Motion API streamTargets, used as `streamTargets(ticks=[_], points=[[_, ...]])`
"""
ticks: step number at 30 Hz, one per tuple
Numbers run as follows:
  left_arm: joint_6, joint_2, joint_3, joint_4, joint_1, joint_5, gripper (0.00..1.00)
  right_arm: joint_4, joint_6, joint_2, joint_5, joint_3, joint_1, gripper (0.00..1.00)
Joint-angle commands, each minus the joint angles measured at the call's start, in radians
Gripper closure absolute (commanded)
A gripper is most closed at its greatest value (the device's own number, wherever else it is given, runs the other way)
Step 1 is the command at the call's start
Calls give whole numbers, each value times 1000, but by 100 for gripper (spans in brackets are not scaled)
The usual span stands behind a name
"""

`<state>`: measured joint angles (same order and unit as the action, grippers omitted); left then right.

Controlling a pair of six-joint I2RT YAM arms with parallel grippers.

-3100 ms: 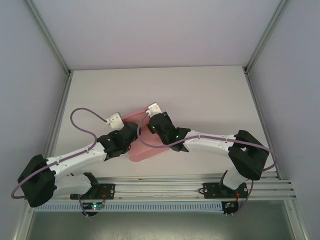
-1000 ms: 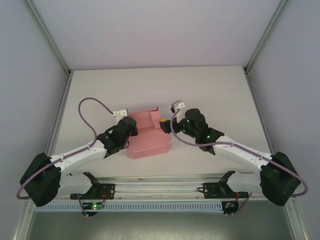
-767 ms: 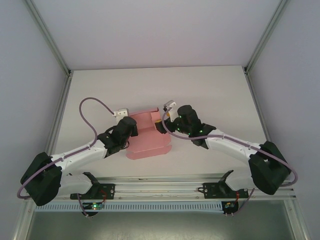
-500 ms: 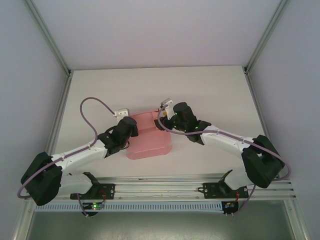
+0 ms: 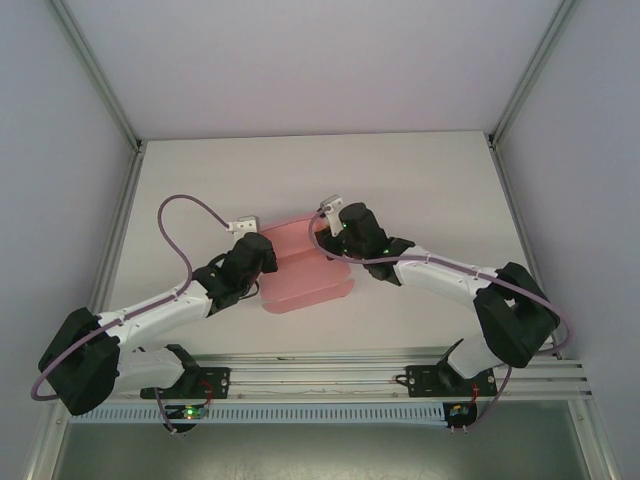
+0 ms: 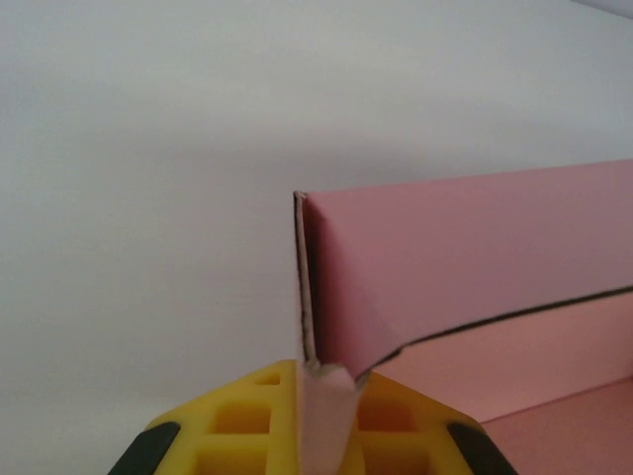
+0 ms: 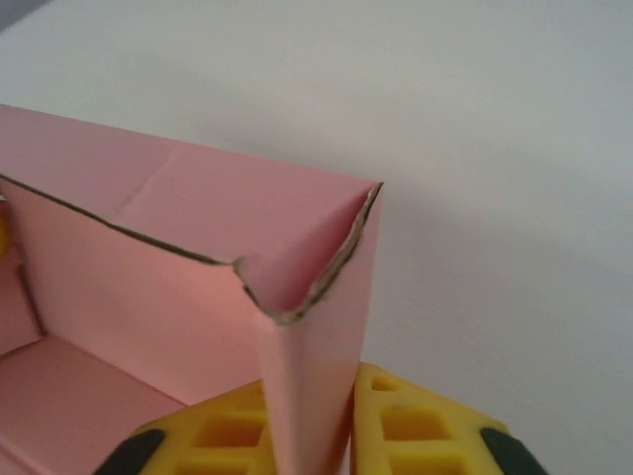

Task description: Assemble paper box

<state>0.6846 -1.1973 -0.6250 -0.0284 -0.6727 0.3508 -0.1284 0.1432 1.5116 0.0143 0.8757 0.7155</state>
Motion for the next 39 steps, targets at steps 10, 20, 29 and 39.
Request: streamTargets(ticks=[10,20,29,39], points=[[142,24,-117,-295,6,137,100,236,-12,187,915,155,29,100],[213,22,-141,-444,7,197,100,422,62,255,1253,235,18,100],[156,41,-101,-297,5,102,100,-203,-15,11,340,-105,-47,87],[135,1,-107,-240,6,62,100,-349,-45,-156,-86,-213,-47,38]])
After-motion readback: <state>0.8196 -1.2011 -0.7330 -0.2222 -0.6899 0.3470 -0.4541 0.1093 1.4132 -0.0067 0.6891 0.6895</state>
